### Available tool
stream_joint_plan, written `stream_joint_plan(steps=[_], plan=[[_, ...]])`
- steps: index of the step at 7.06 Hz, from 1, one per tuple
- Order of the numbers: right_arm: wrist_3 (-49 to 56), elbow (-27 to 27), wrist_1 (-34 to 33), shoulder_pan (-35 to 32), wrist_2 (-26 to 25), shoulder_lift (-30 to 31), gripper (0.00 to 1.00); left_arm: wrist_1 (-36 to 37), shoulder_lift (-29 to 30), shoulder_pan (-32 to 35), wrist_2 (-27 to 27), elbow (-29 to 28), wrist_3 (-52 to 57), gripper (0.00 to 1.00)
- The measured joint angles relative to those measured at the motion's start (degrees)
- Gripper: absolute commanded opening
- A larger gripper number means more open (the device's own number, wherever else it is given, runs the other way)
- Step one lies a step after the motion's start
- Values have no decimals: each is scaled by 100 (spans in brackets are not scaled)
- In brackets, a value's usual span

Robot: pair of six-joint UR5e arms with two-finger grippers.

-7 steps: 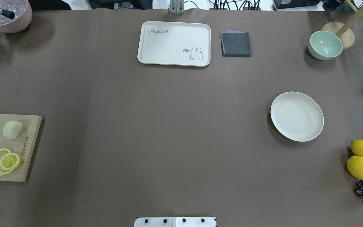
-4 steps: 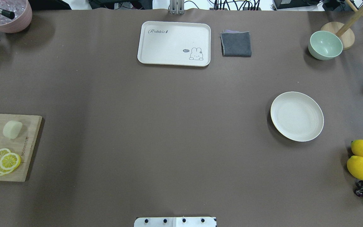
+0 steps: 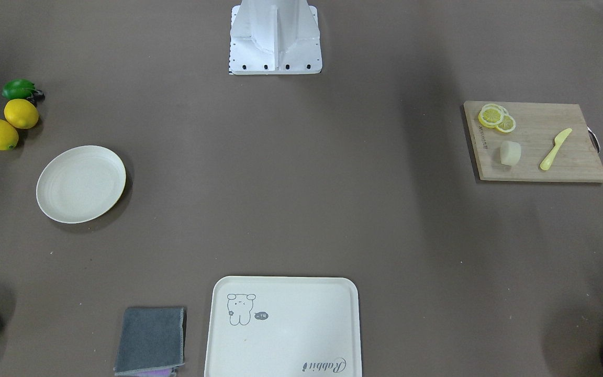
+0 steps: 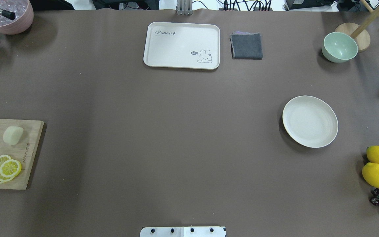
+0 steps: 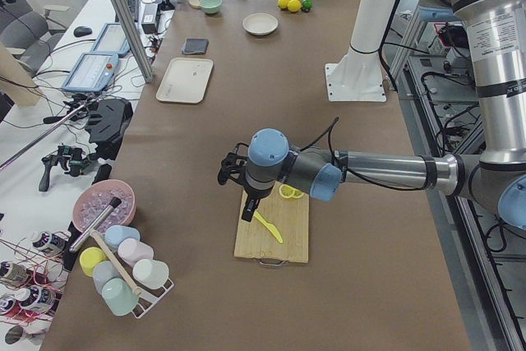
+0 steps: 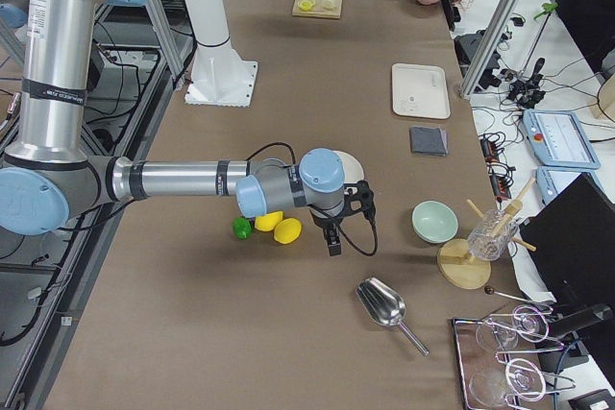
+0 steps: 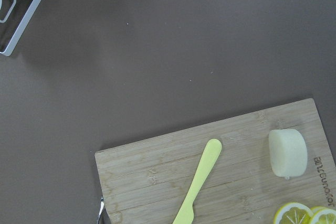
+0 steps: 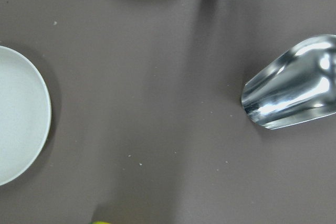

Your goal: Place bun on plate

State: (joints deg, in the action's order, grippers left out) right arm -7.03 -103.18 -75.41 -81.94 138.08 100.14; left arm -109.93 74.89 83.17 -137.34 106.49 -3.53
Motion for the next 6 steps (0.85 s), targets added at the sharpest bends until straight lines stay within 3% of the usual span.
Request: stream_joint_plan(steps=[3, 6], plan=[[-1906, 54, 730, 1257, -276, -290, 95, -7, 12, -3, 12, -89, -12, 98], [-2524, 408, 843, 1884, -483, -659, 77, -18, 48, -3, 18, -145, -14, 98]])
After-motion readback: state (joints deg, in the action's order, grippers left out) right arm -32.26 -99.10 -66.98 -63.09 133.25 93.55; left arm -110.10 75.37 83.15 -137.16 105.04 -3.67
